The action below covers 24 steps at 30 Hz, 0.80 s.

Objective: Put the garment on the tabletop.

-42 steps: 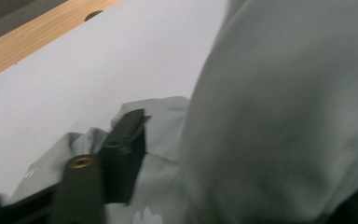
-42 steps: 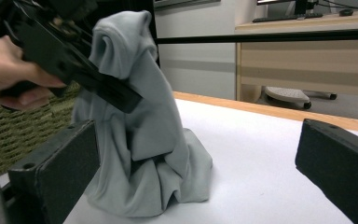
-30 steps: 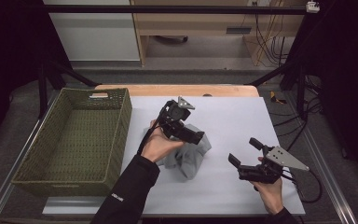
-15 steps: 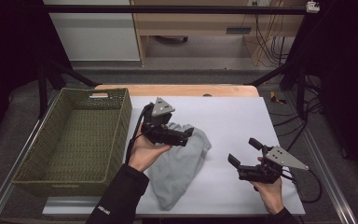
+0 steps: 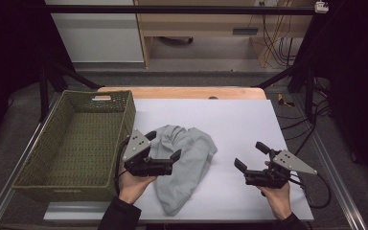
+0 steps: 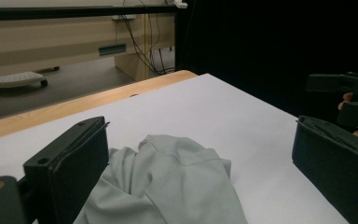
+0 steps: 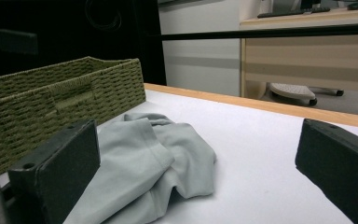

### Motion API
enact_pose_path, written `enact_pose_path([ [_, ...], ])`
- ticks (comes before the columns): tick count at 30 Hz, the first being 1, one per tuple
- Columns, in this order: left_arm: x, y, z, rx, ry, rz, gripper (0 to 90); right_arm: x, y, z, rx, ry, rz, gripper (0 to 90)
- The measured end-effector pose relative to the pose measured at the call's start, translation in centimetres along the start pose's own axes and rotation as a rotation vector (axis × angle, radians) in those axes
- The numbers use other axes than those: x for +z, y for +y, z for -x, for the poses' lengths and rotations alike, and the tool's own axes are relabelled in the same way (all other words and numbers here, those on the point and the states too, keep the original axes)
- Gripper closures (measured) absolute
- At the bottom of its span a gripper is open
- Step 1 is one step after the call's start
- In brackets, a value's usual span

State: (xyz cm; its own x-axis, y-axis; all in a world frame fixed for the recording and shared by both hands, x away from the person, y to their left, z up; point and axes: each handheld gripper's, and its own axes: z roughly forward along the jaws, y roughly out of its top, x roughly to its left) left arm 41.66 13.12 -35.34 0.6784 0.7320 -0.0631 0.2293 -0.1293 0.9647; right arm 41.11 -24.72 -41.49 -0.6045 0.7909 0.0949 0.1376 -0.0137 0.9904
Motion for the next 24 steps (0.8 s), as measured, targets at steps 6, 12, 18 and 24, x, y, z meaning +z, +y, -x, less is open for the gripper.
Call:
enact_pose_path([
  [6, -1.0, -2.4, -0.3, -0.012, 0.012, 0.025, 2.7, -0.1, 0.0, 0.1, -0.002, 0.0, -0.004, 0.4],
  [12, -1.8, -4.7, -0.5, -0.028, 0.021, 0.037, 2.4, -0.2, -0.1, 0.1, 0.009, 0.0, -0.009, 0.4],
  [18, -2.2, -5.6, -1.3, -0.056, 0.014, 0.035, 2.4, -0.3, -0.2, 0.1, 0.006, 0.003, -0.015, 0.4],
  [24, -2.7, -6.0, -1.8, -0.075, 0.018, 0.04, 2.7, -0.4, -0.3, 0.2, 0.013, -0.005, -0.028, 0.4],
])
